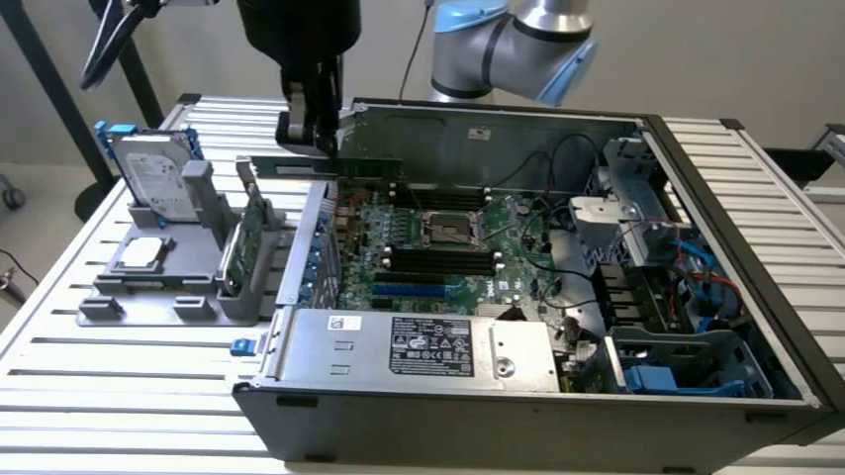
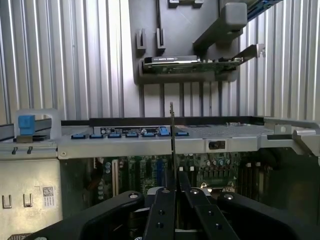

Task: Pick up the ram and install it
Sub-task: 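Pick up the ram and move it above insertion slot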

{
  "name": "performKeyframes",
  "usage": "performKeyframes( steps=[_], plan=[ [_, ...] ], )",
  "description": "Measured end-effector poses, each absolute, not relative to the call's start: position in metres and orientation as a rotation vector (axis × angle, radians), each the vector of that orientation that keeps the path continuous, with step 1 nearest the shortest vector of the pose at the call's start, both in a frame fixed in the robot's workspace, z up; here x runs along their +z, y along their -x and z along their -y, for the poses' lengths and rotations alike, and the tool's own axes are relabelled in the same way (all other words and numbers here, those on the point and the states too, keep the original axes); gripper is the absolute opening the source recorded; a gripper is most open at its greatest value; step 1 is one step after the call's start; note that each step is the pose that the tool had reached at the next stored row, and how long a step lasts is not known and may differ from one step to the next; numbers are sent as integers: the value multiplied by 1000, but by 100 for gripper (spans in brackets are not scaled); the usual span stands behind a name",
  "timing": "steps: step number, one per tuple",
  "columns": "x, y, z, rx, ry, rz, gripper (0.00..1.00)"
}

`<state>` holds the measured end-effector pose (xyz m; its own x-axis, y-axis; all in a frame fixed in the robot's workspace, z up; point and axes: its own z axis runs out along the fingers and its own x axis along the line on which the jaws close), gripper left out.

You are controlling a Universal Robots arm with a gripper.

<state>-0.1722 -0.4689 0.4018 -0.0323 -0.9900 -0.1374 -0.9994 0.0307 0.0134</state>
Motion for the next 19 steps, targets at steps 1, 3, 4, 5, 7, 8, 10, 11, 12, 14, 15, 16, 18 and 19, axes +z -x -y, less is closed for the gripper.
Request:
performKeyframes(
  steps=[1, 3, 4, 5, 7, 8, 10, 11, 12, 14, 15, 16, 18, 19],
  plan=[
    [401, 168, 469, 161, 2121, -2189, 14],
    [400, 159, 469, 161, 2121, -2189, 14],
    [399, 154, 469, 161, 2121, -2189, 14],
    [399, 150, 469, 161, 2121, -2189, 14],
    [397, 141, 468, 161, 2121, -2189, 14],
    [396, 136, 468, 161, 2121, -2189, 14],
    [393, 127, 468, 161, 2121, -2189, 14],
    [392, 122, 467, 161, 2121, -2189, 14],
    [390, 118, 466, 161, 2121, -2189, 14],
    [388, 109, 463, 161, 2121, -2189, 14],
    [386, 104, 462, 161, 2121, -2189, 14],
    [385, 100, 460, 160, 2122, -2189, 14],
    [382, 91, 454, 159, 2122, -2190, 14],
    [381, 88, 451, 158, 2122, -2190, 14]
  ],
)
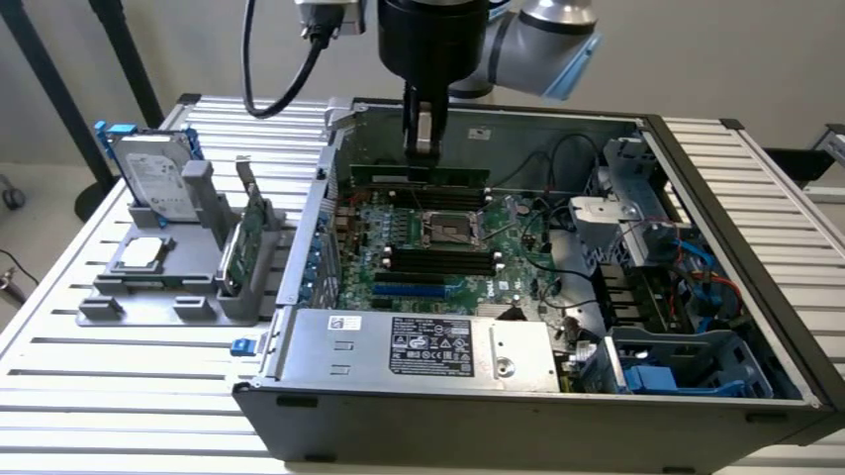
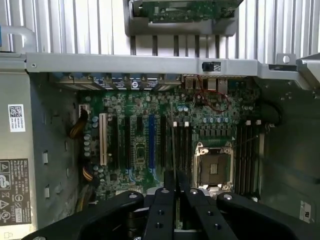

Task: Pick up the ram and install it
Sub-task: 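Pick up the ram and move it above insertion slot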

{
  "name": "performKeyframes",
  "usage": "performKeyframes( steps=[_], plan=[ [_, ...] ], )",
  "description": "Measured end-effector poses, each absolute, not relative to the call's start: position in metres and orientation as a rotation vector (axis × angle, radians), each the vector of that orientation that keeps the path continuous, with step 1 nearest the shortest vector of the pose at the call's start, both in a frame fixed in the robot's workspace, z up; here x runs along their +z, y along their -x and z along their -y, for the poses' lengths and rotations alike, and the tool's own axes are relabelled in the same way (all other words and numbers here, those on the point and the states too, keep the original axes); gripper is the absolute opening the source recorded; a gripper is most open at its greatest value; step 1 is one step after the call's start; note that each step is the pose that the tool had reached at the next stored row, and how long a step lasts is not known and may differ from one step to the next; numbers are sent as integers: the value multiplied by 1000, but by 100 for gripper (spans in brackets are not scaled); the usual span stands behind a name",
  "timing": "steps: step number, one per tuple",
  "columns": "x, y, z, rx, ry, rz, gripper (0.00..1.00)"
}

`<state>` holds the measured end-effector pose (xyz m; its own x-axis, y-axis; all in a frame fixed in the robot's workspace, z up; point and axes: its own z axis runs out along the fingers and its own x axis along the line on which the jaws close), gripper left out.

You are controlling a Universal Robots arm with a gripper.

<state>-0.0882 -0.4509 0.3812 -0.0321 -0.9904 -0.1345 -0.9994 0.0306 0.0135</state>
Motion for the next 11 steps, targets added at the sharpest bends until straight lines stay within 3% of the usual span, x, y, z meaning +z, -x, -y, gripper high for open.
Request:
performKeyframes(
  steps=[11],
  plan=[
    [366, 64, 407, 147, 2128, -2196, 14]
  ],
)
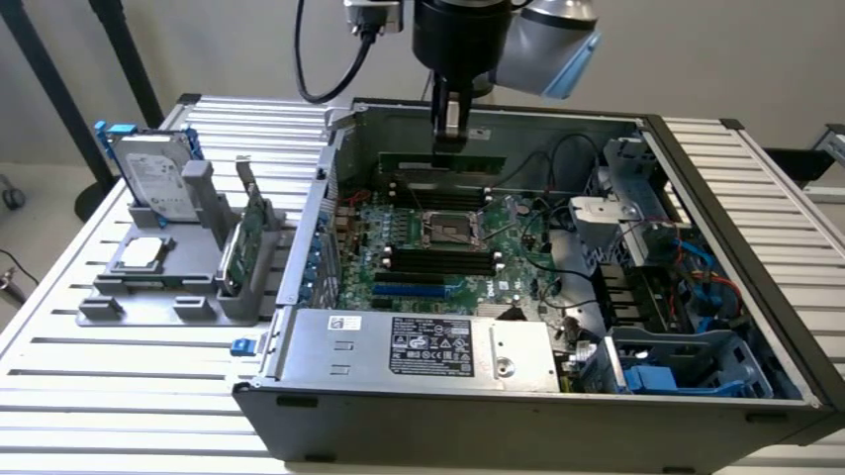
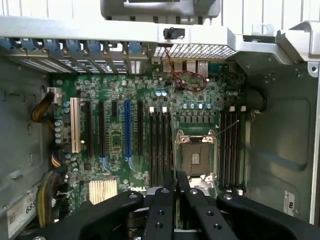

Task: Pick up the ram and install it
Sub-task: 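Pick up the ram and move it above insertion slot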

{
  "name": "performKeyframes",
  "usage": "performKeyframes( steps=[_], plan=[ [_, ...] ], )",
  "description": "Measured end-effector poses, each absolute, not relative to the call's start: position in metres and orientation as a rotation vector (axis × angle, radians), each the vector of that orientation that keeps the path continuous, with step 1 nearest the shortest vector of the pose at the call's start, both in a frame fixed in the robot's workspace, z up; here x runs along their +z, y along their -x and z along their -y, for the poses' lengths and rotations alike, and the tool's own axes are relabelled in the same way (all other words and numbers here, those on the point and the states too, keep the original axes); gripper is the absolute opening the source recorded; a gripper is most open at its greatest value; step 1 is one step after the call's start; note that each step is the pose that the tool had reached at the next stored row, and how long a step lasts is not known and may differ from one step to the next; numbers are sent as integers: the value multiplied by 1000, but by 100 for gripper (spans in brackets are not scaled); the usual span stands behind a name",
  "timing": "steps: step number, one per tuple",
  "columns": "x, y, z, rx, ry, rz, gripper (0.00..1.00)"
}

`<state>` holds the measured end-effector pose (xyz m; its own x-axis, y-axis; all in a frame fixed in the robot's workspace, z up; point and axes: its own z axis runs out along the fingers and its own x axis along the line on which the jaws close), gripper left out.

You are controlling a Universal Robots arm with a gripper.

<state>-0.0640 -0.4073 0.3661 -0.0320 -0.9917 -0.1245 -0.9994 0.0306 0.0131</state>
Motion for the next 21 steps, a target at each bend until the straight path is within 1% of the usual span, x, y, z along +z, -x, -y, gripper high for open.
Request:
performKeyframes(
  steps=[6, 8, 16, 21],
  plan=[
    [358, 55, 382, 138, 2132, -2201, 14],
    [356, 54, 378, 128, 2136, -2206, 14],
    [352, 52, 378, 74, 2108, -2279, 14],
    [349, 51, 378, 74, 2103, -2283, 14]
  ],
)
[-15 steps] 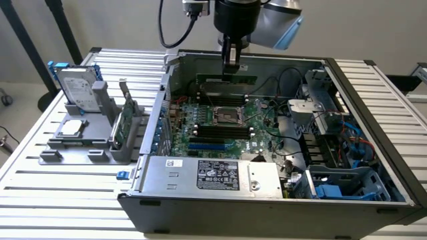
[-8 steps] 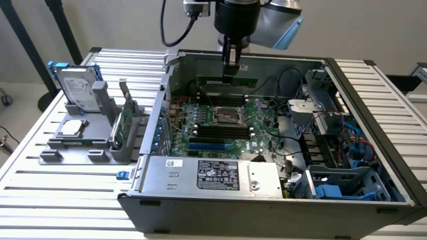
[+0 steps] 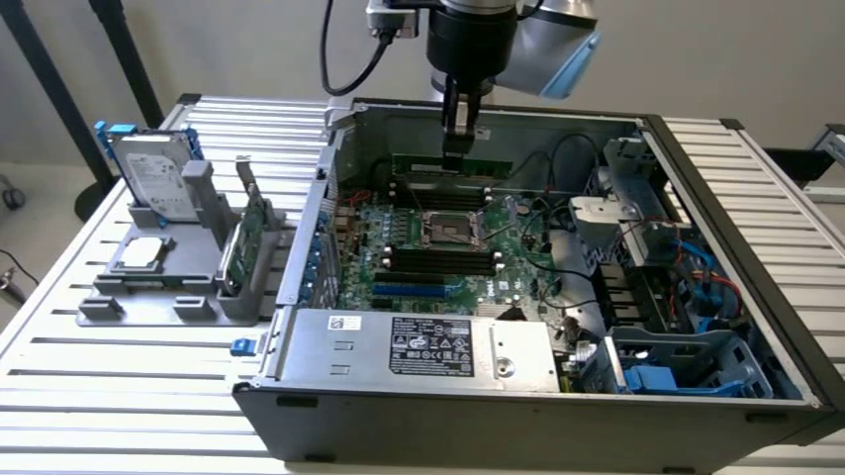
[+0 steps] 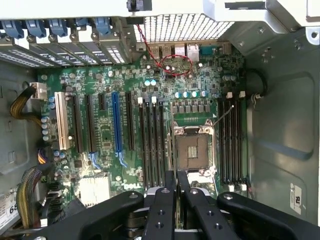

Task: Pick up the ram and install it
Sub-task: 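Pick up the ram and move it above insertion slot, then insert the ram into the slot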

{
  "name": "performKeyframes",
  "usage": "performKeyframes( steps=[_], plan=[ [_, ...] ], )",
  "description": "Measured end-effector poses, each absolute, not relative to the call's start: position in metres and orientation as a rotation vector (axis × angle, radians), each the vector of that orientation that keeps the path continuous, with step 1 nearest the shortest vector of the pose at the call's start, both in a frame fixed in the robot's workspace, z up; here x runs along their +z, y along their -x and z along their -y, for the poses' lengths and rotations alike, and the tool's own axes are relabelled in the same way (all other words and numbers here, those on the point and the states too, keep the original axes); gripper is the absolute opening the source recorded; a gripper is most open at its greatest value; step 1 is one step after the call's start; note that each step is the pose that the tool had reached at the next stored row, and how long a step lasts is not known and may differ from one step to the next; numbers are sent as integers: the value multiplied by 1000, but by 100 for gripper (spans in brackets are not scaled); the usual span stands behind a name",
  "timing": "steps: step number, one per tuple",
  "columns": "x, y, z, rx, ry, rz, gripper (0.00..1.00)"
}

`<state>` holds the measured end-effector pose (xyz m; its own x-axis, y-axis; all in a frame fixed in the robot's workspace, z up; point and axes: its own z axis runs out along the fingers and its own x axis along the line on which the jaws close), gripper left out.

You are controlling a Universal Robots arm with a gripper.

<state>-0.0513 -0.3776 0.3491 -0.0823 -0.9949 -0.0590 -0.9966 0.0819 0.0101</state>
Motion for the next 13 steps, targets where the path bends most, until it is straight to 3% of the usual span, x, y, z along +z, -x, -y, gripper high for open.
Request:
performKeyframes(
  steps=[13],
  plan=[
    [349, 51, 378, 89, 2096, -2276, 14]
  ],
)
